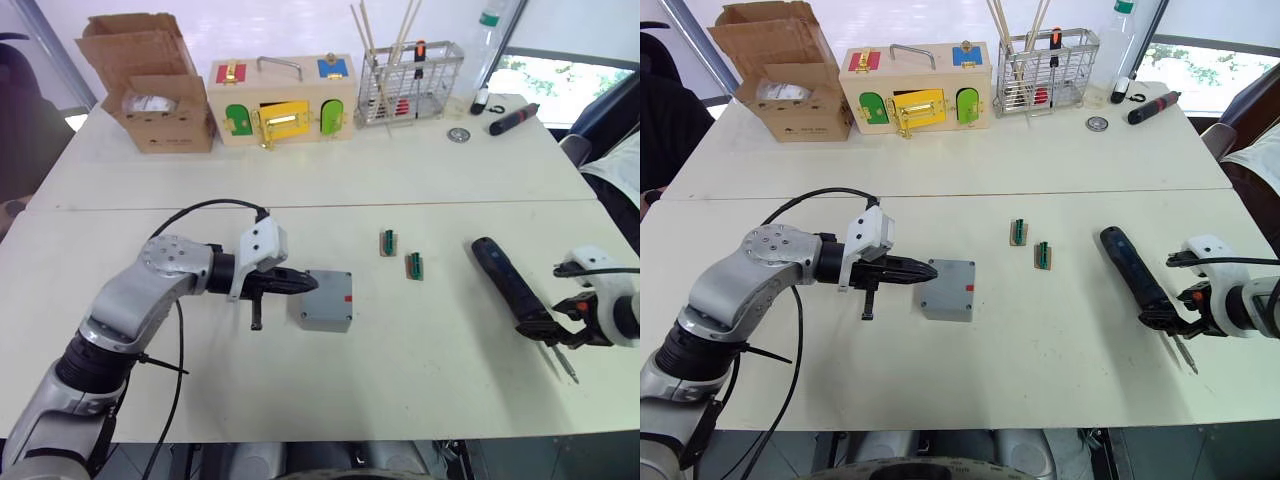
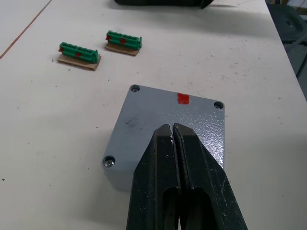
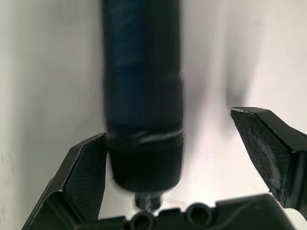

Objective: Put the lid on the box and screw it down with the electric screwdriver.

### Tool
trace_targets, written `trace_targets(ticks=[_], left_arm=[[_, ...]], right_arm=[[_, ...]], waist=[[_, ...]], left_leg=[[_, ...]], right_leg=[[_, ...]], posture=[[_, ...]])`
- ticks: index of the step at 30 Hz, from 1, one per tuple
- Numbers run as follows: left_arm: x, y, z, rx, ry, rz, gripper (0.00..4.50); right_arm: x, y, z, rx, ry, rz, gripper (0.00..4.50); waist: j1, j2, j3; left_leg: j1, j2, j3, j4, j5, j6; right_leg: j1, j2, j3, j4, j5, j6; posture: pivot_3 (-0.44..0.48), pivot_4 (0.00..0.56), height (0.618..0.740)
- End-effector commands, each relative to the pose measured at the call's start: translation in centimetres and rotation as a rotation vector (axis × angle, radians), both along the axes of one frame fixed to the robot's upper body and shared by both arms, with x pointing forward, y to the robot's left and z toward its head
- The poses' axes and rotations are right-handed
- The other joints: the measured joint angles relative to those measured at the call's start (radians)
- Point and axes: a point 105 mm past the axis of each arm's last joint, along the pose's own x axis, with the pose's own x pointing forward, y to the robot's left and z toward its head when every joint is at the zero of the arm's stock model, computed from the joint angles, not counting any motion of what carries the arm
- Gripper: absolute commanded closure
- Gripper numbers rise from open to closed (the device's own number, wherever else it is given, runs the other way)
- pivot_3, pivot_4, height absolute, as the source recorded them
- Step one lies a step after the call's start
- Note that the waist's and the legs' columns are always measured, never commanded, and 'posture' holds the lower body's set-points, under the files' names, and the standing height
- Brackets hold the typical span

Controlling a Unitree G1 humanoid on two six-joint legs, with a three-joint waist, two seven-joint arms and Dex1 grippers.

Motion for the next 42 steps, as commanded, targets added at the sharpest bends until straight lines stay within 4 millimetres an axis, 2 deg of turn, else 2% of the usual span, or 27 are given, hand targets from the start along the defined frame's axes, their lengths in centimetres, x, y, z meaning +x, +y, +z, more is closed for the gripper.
trace_targets(ticks=[1, 7, 13, 22, 36, 39, 42], left_arm=[[-0.4, -0.3, 0.7, -0.021, -0.04, -0.01, 4.5], [-0.7, 0.0, 0.2, -0.02, -0.029, 0.017, 4.5], [-0.8, 0.2, 0.1, -0.021, -0.028, 0.043, 4.5], [-0.6, 0.3, 0.0, -0.02, -0.025, 0.061, 4.5], [-0.5, 0.2, 0.0, -0.016, -0.024, 0.065, 4.5], [-0.5, 0.0, 0.1, -0.019, -0.025, 0.066, 4.5], [-0.5, -0.1, 0.1, -0.023, -0.026, 0.068, 4.5]], right_arm=[[0.2, -0.1, 0.1, 0.009, 0.046, 0.025, 0.04], [2.0, -0.5, -0.6, 0.034, 0.072, 0.014, 0.04], [2.4, -1.1, -0.9, 0.037, 0.125, 0.009, 0.04], [0.9, -1.3, -1.4, 0.047, 0.208, 0.04, 0.04], [-0.3, -1.7, -2.0, 0.026, 0.244, 0.026, 0.04], [-0.6, -1.7, -2.2, 0.007, 0.254, 0.039, 0.7], [-1.1, -1.9, -2.6, -0.026, 0.265, 0.037, 1.67]], waist=[[0.0, 0.0, 0.0], [-0.005, -0.001, 0.0], [-0.002, -0.005, -0.001], [0.004, -0.005, -0.001], [0.027, -0.006, -0.002], [0.027, -0.006, -0.002], [0.027, -0.006, -0.002]], left_leg=[[0.0, 0.0, 0.0, 0.0, 0.0, 0.0], [0.0, 0.0, 0.0, 0.0, 0.0, 0.0], [0.001, 0.0, 0.0, 0.0, 0.0, 0.0], [0.0, 0.0, 0.0, 0.0, 0.0, 0.0], [0.0, 0.0, -0.001, 0.0, 0.0, 0.0], [0.0, 0.0, -0.001, 0.0, 0.0, 0.0], [0.0, 0.0, -0.001, 0.0, 0.0, 0.0]], right_leg=[[0.0, 0.0, 0.0, 0.0, 0.0, 0.0], [0.0, 0.0, 0.0, 0.0, 0.0, 0.0], [0.0, -0.001, 0.0, -0.001, 0.0, 0.0], [0.001, -0.002, -0.001, -0.001, 0.0, 0.0], [0.001, -0.002, -0.002, -0.003, 0.0, 0.0], [0.002, -0.002, -0.002, -0.003, 0.0, 0.0], [0.002, -0.002, -0.002, -0.003, 0.0, 0.0]], posture=[[0.0, 0.15, 0.74], [0.0, 0.15, 0.74], [0.0, 0.15, 0.74], [0.0, 0.15, 0.74], [0.0, 0.15, 0.74], [0.0, 0.15, 0.74], [0.0, 0.15, 0.74]])
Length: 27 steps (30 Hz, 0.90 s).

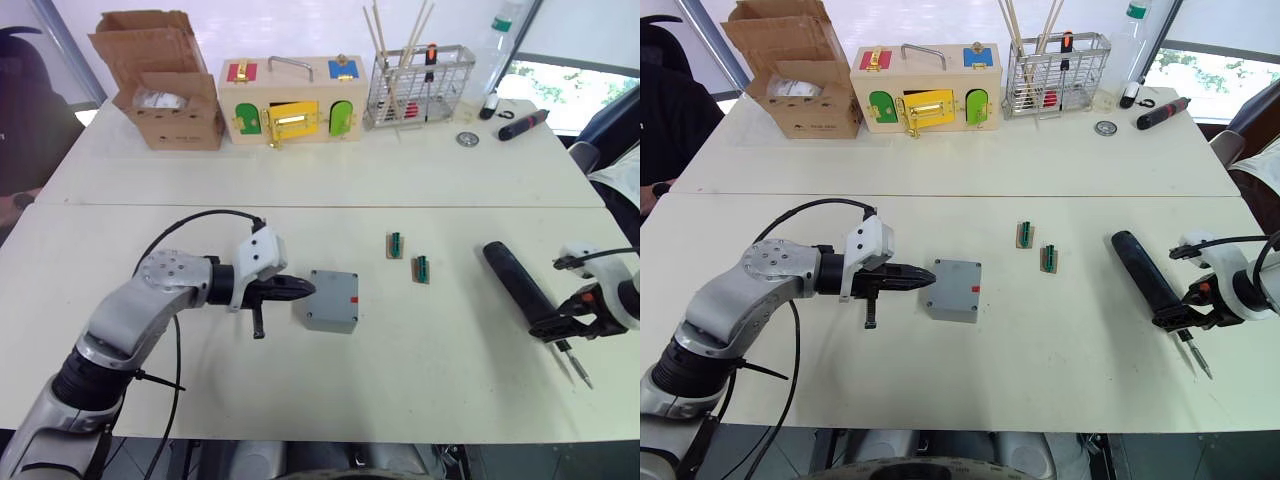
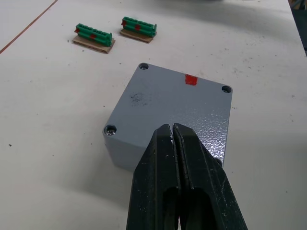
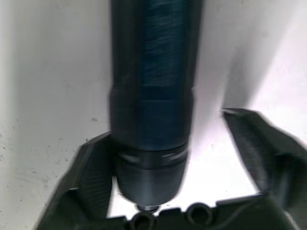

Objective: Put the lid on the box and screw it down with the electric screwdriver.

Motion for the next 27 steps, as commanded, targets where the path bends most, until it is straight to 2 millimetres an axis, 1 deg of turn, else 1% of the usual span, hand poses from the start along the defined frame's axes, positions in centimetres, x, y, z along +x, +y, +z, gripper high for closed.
trace_targets(ticks=[1, 3, 4, 8, 11, 14, 15, 18, 19, 20, 21, 22, 23, 25, 26, 27], left_arm=[[-0.1, -0.4, 1.2, -0.021, -0.041, -0.01, 4.5], [-0.1, -0.4, 1.2, -0.024, -0.04, -0.008, 4.5], [-0.1, -0.4, 1.2, -0.024, -0.04, -0.008, 4.5], [-0.1, -0.5, 1.2, -0.025, -0.039, -0.013, 4.5], [0.0, -0.5, 1.1, -0.023, -0.039, -0.021, 4.5], [0.2, -0.5, 1.1, -0.018, -0.039, -0.031, 4.5], [0.3, -0.5, 1.1, -0.013, -0.04, -0.039, 4.5], [0.6, -0.2, 1.2, -0.005, -0.039, -0.051, 4.5], [0.8, -0.1, 1.4, -0.005, -0.036, -0.058, 4.5], [1.0, 0.1, 1.5, -0.005, -0.034, -0.062, 4.5], [1.2, 0.2, 1.7, -0.003, -0.028, -0.074, 4.5], [1.3, 0.2, 1.9, -0.002, -0.023, -0.084, 4.5], [1.4, 0.4, 1.9, 0.0, -0.019, -0.09, 4.5], [1.6, 0.3, 2.2, 0.003, -0.006, -0.124, 4.5], [1.7, 0.1, 2.3, 0.006, 0.0, -0.14, 4.5], [1.8, 0.1, 2.4, 0.008, 0.004, -0.15, 4.5]], right_arm=[[-1.6, -0.1, -1.9, -0.013, 0.084, -0.019, 1.88], [-1.8, -0.1, -2.2, -0.022, 0.084, -0.038, 2.49], [-1.9, -0.1, -2.3, -0.023, 0.084, -0.051, 2.57], [-2.1, 0.3, -2.5, -0.008, 0.089, -0.084, 2.57], [-1.8, 0.3, -2.2, -0.005, 0.068, -0.117, 2.57], [-1.1, 0.1, -1.3, 0.025, 0.019, -0.179, 2.57], [-0.3, -0.2, -0.2, 0.052, -0.045, -0.223, 2.57], [1.4, -0.7, 2.2, 0.096, -0.192, -0.3, 2.57], [2.3, -1.2, 4.2, 0.105, -0.294, -0.35, 2.57], [2.9, -1.6, 5.5, 0.115, -0.365, -0.388, 2.57], [3.6, -2.1, 7.7, 0.124, -0.489, -0.412, 2.57], [4.0, -2.4, 9.5, 0.137, -0.585, -0.441, 2.57], [4.2, -2.4, 10.4, 0.145, -0.641, -0.457, 2.57], [5.3, -0.2, 14.4, 0.269, -0.885, -0.386, 2.57], [5.9, 2.1, 17.1, 0.381, -1.093, -0.306, 2.57], [5.8, 3.4, 18.9, 0.459, -1.239, -0.268, 2.57]], waist=[[0.0, -0.001, 0.0], [0.0, -0.001, -0.001], [0.0, -0.002, -0.001], [0.002, -0.002, -0.001], [0.002, -0.002, -0.001], [0.001, -0.003, -0.002], [0.0, -0.003, -0.002], [-0.005, -0.003, -0.001], [-0.008, -0.002, -0.001], [-0.01, 0.0, 0.0], [-0.011, 0.002, 0.001], [-0.01, 0.006, 0.001], [-0.01, 0.009, 0.0], [-0.01, 0.01, 0.0], [-0.014, 0.01, 0.0], [-0.028, 0.009, 0.0]], left_leg=[[0.0, 0.0, 0.0, 0.0, 0.0, 0.0], [0.0, 0.0, 0.0, 0.0, 0.0, 0.0], [0.0, 0.0, 0.0, 0.0, 0.0, 0.0], [0.0, 0.0, -0.001, 0.0, 0.0, 0.0], [0.0, 0.0, -0.001, 0.0, 0.0, 0.0], [0.0, 0.0, -0.001, 0.0, 0.0, 0.0], [0.0, 0.0, -0.001, 0.0, 0.0, 0.0], [0.0, 0.0, -0.001, 0.0, 0.0, 0.0], [0.0, 0.0, 0.0, 0.0, 0.0, 0.0], [0.0, 0.0, 0.001, 0.0, 0.0, 0.0], [0.0, -0.001, 0.001, 0.0, 0.0, 0.0], [-0.001, -0.001, 0.002, 0.0, 0.0, 0.0], [-0.003, -0.001, 0.003, 0.0, 0.0, 0.0], [-0.003, -0.001, 0.004, -0.001, 0.0, 0.0], [-0.003, 0.0, 0.003, -0.002, 0.0, 0.0], [-0.003, 0.001, 0.003, -0.002, 0.0, 0.0]], right_leg=[[0.0, 0.0, 0.0, 0.0, 0.0, 0.0], [0.0, 0.0, 0.0, 0.0, 0.0, 0.0], [0.0, 0.0, 0.0, 0.0, 0.0, 0.0], [0.001, 0.0, -0.001, -0.001, 0.0, 0.0], [0.001, 0.0, -0.001, -0.001, 0.0, 0.0], [0.001, 0.0, -0.002, -0.001, 0.0, 0.0], [0.002, 0.0, -0.002, -0.001, 0.0, 0.0], [0.001, 0.0, -0.001, -0.001, 0.0, 0.0], [0.001, 0.0, -0.001, -0.001, 0.0, 0.0], [0.0, 0.0, 0.0, -0.001, 0.0, 0.0], [-0.001, 0.0, 0.001, 0.0, 0.0, 0.0], [-0.003, 0.0, 0.002, 0.002, 0.0, 0.0], [-0.005, 0.0, 0.002, 0.003, 0.0, 0.0], [-0.007, 0.0, 0.003, 0.004, 0.0, 0.0], [-0.008, 0.001, 0.003, 0.004, 0.0, 0.0], [-0.008, 0.003, 0.003, 0.005, 0.0, 0.0]], posture=[[0.0, 0.15, 0.74], [0.0, 0.15, 0.74], [0.0, 0.15, 0.74], [0.0, 0.15, 0.74], [0.0, 0.15, 0.74], [0.0, 0.15, 0.74], [0.0, 0.15, 0.74], [0.0, 0.15, 0.74], [0.0, 0.15, 0.74], [0.0, 0.15, 0.74], [0.0, 0.15, 0.74], [0.0, 0.15, 0.74], [0.0, 0.15, 0.74], [0.0, 0.15, 0.74], [0.0, 0.15, 0.74], [0.0, 0.15, 0.74]])
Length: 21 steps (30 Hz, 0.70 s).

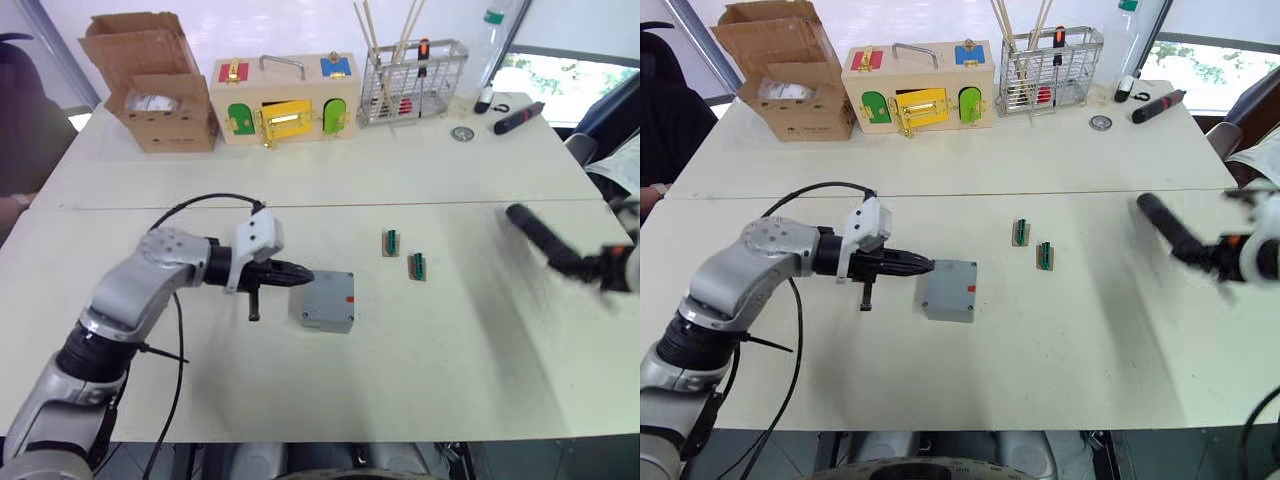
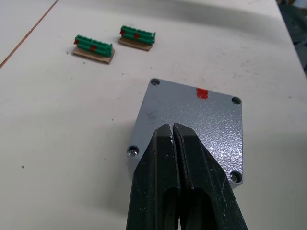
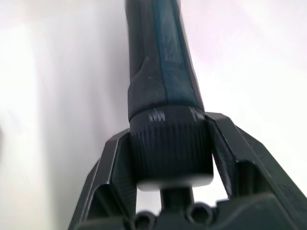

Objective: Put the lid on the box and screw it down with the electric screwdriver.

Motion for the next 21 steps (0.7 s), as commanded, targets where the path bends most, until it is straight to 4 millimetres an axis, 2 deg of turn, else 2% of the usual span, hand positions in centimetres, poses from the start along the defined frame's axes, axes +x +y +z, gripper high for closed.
trace_targets(ticks=[1, 2, 4, 6, 9, 12, 17, 21], left_arm=[[0.1, -0.5, 0.8, 0.004, -0.013, -0.072, 4.5], [0.1, -0.4, 0.8, 0.01, -0.008, -0.08, 4.5], [0.2, -0.1, 0.6, 0.035, 0.002, -0.092, 4.5], [0.3, 0.3, 0.7, 0.059, 0.005, -0.095, 4.5], [0.4, 0.8, 1.1, 0.073, 0.001, -0.088, 4.5], [0.6, 1.2, 1.5, 0.074, 0.0, -0.066, 4.5], [0.1, 1.0, 1.0, 0.07, 0.007, -0.063, 4.5], [-0.2, 0.8, 1.1, 0.06, 0.006, -0.063, 4.5]], right_arm=[[-0.1, 5.8, 8.9, 0.065, -0.653, 0.151, 2.57], [-0.2, 7.2, 9.3, 0.109, -0.737, 0.163, 2.57], [0.0, 10.5, 8.8, 0.231, -0.844, 0.188, 2.57], [0.2, 13.5, 7.6, 0.348, -0.864, 0.221, 2.57], [0.3, 16.0, 5.7, 0.433, -0.802, 0.269, 2.57], [0.1, 16.8, 5.2, 0.511, -0.796, 0.286, 2.57], [0.1, 17.9, 5.6, 0.592, -0.812, 0.324, 2.57], [-0.1, 17.2, 6.0, 0.595, -0.792, 0.335, 2.57]], waist=[[-0.018, 0.0, 0.0], [-0.023, 0.0, 0.0], [-0.023, 0.0, 0.0], [-0.023, 0.0, 0.0], [-0.013, 0.0, 0.0], [-0.013, 0.0, 0.0], [-0.026, 0.0, 0.0], [-0.041, 0.0, 0.0]], left_leg=[[0.0, 0.002, -0.001, 0.0, 0.0, 0.0], [0.0, 0.001, 0.0, 0.0, 0.0, 0.0], [0.0, 0.002, 0.0, 0.0, 0.0, 0.0], [0.0, 0.003, -0.002, 0.0, 0.0, -0.001], [-0.001, 0.0, -0.002, 0.0, 0.005, -0.009], [-0.003, -0.005, -0.002, 0.001, 0.006, -0.011], [-0.002, -0.009, -0.002, 0.0, 0.006, -0.011], [-0.002, -0.009, -0.003, 0.0, 0.006, -0.011]], right_leg=[[-0.001, 0.002, 0.0, 0.001, 0.0, 0.0], [-0.002, 0.002, 0.0, 0.003, 0.0, 0.0], [-0.003, 0.003, 0.001, 0.006, 0.0, 0.0], [-0.003, 0.003, 0.0, 0.007, 0.0, 0.0], [-0.003, 0.0, 0.0, 0.007, 0.0, 0.0], [-0.003, -0.005, 0.0, 0.006, 0.0, 0.0], [-0.004, -0.009, -0.002, 0.006, -0.001, 0.001], [-0.004, -0.009, -0.002, 0.006, -0.001, 0.001]], posture=[[0.0, 0.15, 0.74], [0.0, 0.15, 0.74], [0.0, 0.15, 0.74], [0.0, 0.15, 0.74], [0.0, 0.15, 0.74], [0.0, 0.15, 0.74], [0.0, 0.15, 0.74], [0.0, 0.15, 0.74]])
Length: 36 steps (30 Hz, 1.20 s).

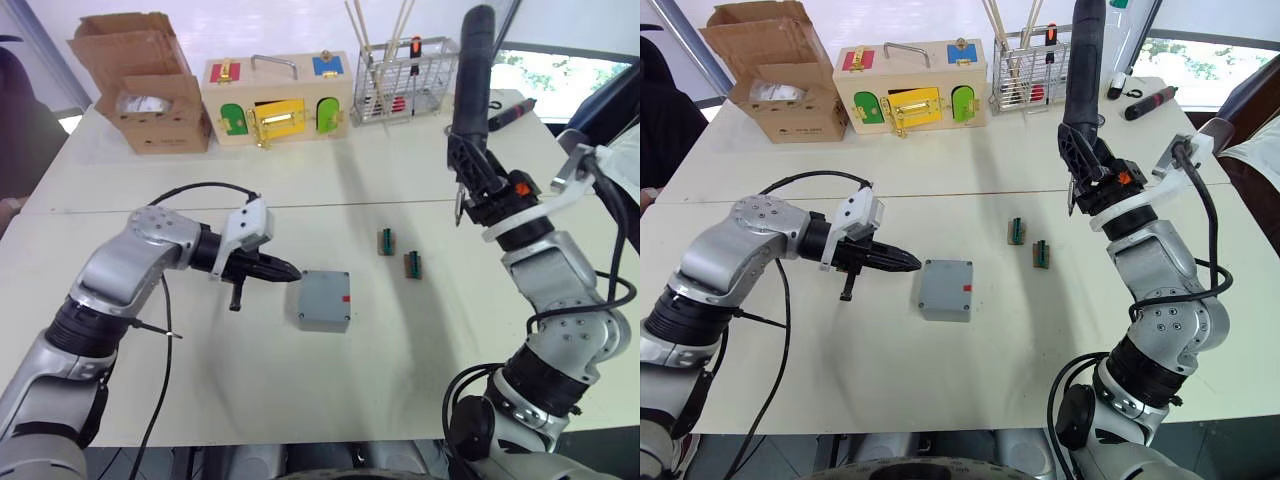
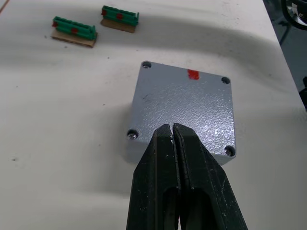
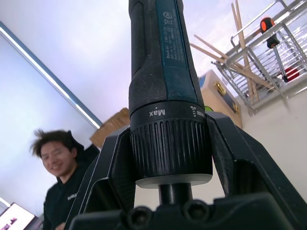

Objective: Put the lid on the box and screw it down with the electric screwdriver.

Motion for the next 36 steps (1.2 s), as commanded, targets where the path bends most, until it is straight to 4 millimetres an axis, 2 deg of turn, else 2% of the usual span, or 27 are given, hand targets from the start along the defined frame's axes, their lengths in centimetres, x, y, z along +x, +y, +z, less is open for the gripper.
trace_targets(ticks=[1, 5, 7, 9, 12, 16, 21, 29, 36], left_arm=[[-0.3, -0.4, 1.0, -0.03, -0.04, -0.012, 4.5], [-0.3, -1.3, 1.1, -0.063, -0.059, -0.024, 4.5], [-0.5, -1.9, 1.2, -0.088, -0.064, -0.033, 4.5], [-0.9, -2.3, 1.2, -0.1, -0.066, -0.047, 4.5], [-1.4, -2.6, 1.0, -0.115, -0.062, -0.056, 4.5], [-1.6, -2.9, 0.2, -0.129, -0.053, -0.04, 4.5], [-2.5, -3.0, -0.6, -0.145, -0.032, -0.008, 4.5], [-3.5, -3.2, -1.2, -0.161, -0.01, 0.033, 4.5], [-3.6, -3.4, -1.3, -0.167, -0.006, 0.048, 4.5]], right_arm=[[-1.6, -1.2, 2.9, -0.027, -0.096, 0.012, 2.57], [-3.0, -5.9, 3.3, -0.148, -0.015, -0.094, 2.57], [-4.3, -8.3, 2.6, -0.203, 0.065, -0.12, 2.57], [-5.5, -9.6, 1.3, -0.273, 0.175, -0.125, 2.57], [-7.3, -10.5, -1.6, -0.344, 0.366, -0.083, 2.57], [-8.9, -11.2, -5.2, -0.346, 0.578, -0.053, 2.57], [-10.0, -12.2, -8.7, -0.388, 0.736, -0.069, 2.57], [-9.8, -14.8, -12.9, -0.579, 0.935, -0.105, 2.57], [-10.2, -16.2, -15.4, -0.82, 1.048, -0.061, 2.57]], waist=[[-0.004, 0.0, 0.0], [0.004, 0.0, 0.0], [0.011, 0.0, 0.0], [0.017, 0.0, 0.0], [0.017, -0.001, 0.0], [0.016, -0.001, 0.0], [0.025, -0.001, 0.0], [0.025, -0.001, 0.0], [0.028, -0.001, 0.0]], left_leg=[[0.0, 0.0, 0.0, 0.0, 0.0, 0.0], [-0.001, -0.002, 0.0, 0.0, -0.001, 0.002], [-0.001, -0.002, -0.001, 0.001, -0.003, 0.006], [-0.001, -0.002, 0.0, 0.001, -0.005, 0.009], [-0.001, -0.002, 0.001, 0.001, -0.006, 0.011], [0.002, -0.001, 0.003, 0.001, -0.004, 0.015], [0.005, -0.002, 0.002, 0.001, -0.004, 0.015], [0.005, -0.002, 0.001, 0.001, -0.004, 0.015], [0.008, -0.003, 0.0, 0.001, -0.004, 0.015]], right_leg=[[0.0, 0.0, 0.0, 0.0, 0.0, 0.0], [0.001, -0.003, -0.001, -0.001, 0.0, 0.0], [0.002, -0.003, -0.001, -0.001, 0.0, 0.0], [0.003, -0.003, -0.001, -0.002, -0.001, 0.001], [0.003, -0.002, 0.0, -0.002, -0.001, 0.002], [0.004, -0.002, 0.002, -0.001, -0.001, 0.002], [0.009, -0.002, 0.002, -0.003, -0.001, 0.002], [0.011, -0.003, 0.001, -0.006, -0.001, 0.002], [0.015, -0.003, 0.0, -0.01, -0.001, 0.003]], posture=[[0.0, 0.15, 0.74], [0.0, 0.15, 0.74], [0.0, 0.15, 0.74], [0.0, 0.15, 0.74], [0.0, 0.15, 0.74], [0.0, 0.15, 0.74], [0.0, 0.15, 0.74], [0.0, 0.15, 0.74], [0.0, 0.15, 0.74]])
